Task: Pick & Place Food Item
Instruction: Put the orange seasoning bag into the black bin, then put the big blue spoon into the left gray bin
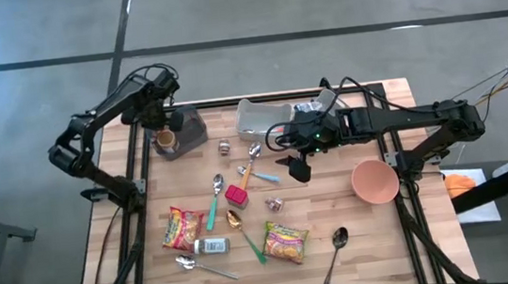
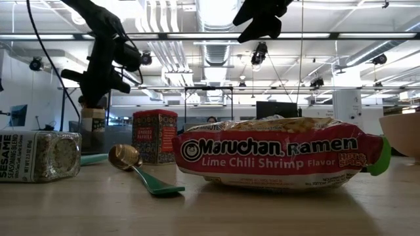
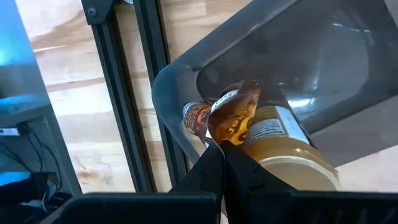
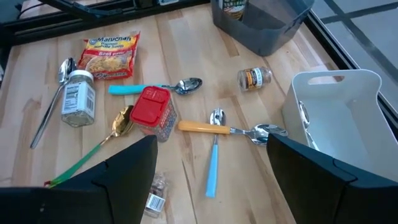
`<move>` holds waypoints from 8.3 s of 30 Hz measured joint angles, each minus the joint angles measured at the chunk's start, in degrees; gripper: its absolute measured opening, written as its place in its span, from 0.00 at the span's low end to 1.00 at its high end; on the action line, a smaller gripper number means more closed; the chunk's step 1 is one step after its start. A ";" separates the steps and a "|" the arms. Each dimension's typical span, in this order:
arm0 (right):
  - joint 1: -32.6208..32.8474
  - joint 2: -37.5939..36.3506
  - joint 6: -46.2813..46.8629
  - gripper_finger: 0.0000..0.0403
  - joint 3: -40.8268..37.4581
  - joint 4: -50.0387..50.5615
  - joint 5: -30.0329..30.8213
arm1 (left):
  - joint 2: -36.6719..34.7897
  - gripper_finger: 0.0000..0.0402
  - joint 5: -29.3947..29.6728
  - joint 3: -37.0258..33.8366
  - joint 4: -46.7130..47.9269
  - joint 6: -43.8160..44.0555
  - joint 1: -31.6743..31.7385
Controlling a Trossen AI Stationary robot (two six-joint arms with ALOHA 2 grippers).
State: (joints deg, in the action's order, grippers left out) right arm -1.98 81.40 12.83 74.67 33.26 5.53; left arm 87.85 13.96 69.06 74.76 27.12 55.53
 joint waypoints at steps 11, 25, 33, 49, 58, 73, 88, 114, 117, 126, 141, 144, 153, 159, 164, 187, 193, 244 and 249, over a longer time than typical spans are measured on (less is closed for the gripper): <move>0.00 0.01 -1.14 0.75 0.00 0.87 -0.15 | 0.09 0.00 -0.29 1.92 0.43 1.03 0.00; -0.02 0.01 -2.10 0.75 0.00 0.85 -0.13 | 0.13 0.00 -3.46 1.75 -5.44 1.28 0.61; -0.02 0.01 -2.35 0.75 0.00 0.84 -0.15 | 1.18 0.00 -2.87 1.52 -2.78 0.80 1.60; 0.00 0.01 -2.41 0.75 0.00 0.82 -1.50 | 1.21 0.00 -1.49 0.61 -2.65 -0.25 1.57; -0.02 0.01 -2.33 0.75 0.00 0.84 -1.55 | 1.21 0.00 -1.50 0.24 -2.42 -1.09 1.57; -0.02 0.01 -2.52 0.75 0.00 0.87 -1.63 | 1.21 0.00 -1.97 -0.02 -2.02 -1.75 1.40; -0.02 0.01 -2.51 0.75 0.00 2.18 -1.70 | 1.21 0.33 -2.17 -0.02 -2.05 -1.60 1.40; 0.26 0.01 -2.53 0.75 0.00 2.59 -3.03 | 1.21 0.56 -2.19 0.53 -1.94 -1.58 1.38; 0.26 0.01 -2.53 0.75 0.00 2.66 -3.04 | 1.21 0.56 -2.19 1.54 -1.09 -1.58 1.38; 0.26 0.01 -2.55 0.75 0.00 2.76 -3.04 | 0.99 0.56 -2.00 6.98 4.06 -3.51 0.61; 0.24 0.01 -2.55 0.75 0.00 2.62 -3.01 | -4.58 0.56 -11.21 9.46 11.61 -14.06 -9.55; 0.24 0.01 -2.51 0.75 0.00 2.59 -3.01 | -5.85 0.56 -14.84 9.46 12.71 -14.82 -12.54; 0.24 0.01 -2.35 0.75 0.00 2.59 -2.99 | -6.69 0.56 -18.49 9.46 15.24 -22.18 -28.40; 0.24 0.01 -2.31 0.75 0.00 2.63 -2.98 | -6.66 0.56 -18.72 9.40 14.90 -24.41 -40.26; 0.24 0.01 -2.31 0.75 0.00 4.06 -2.97 | -6.66 0.56 -18.47 9.36 10.26 -13.29 -44.25; 0.24 0.01 -0.56 0.75 0.00 6.02 -2.97 | -4.15 0.37 -20.00 -13.50 -18.74 32.38 -52.16; 0.24 0.01 -0.58 0.75 0.00 6.94 -2.97 | -4.13 0.36 -24.01 -20.54 -28.76 34.49 -52.46; 0.24 0.01 2.19 0.75 0.00 7.23 -3.01 | 4.05 0.05 -21.35 -23.18 -37.39 28.39 -52.75; 0.24 0.01 2.19 0.75 0.00 7.23 -3.03 | 0.36 0.05 -18.44 -21.47 -35.04 28.64 -51.12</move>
State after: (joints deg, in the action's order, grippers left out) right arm -1.74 81.41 15.03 74.67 40.49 2.50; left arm 88.21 -4.48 47.59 39.72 55.76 4.41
